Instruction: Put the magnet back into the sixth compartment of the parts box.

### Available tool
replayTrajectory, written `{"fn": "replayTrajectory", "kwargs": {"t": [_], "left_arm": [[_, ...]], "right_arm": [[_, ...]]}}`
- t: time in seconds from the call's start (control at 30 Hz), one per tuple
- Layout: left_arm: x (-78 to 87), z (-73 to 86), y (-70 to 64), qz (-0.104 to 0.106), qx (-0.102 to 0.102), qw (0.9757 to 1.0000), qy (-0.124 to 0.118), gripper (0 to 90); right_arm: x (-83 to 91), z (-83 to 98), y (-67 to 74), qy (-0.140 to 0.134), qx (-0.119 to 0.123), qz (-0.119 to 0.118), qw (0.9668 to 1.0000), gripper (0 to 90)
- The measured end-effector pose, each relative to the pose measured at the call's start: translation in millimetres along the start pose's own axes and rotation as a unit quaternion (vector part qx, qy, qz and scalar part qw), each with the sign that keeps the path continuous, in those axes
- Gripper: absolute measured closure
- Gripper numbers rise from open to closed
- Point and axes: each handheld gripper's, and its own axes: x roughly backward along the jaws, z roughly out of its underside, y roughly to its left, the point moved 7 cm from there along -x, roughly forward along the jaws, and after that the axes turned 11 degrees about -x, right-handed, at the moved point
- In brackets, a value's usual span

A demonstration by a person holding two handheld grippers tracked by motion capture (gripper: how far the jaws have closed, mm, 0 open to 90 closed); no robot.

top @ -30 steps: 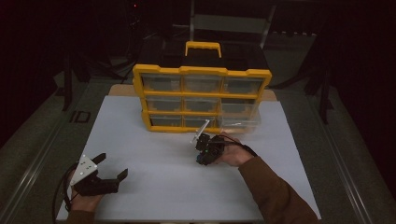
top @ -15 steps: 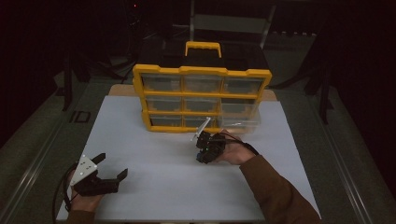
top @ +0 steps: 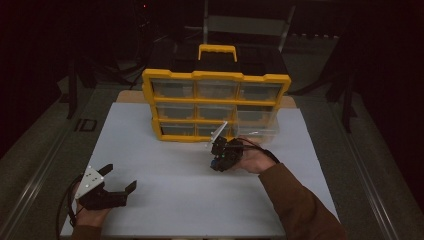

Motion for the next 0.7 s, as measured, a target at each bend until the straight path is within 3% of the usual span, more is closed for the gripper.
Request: {"fn": "replayTrajectory", "kwargs": {"t": [0.7], "left_arm": [[0.2,-0.1,0.0,0.001,0.000,1.0000,0.000,0.0]], "right_arm": [[11.8,0.9,8.0,-0.004,0.006,-0.016,0.9999,62.7]]}}
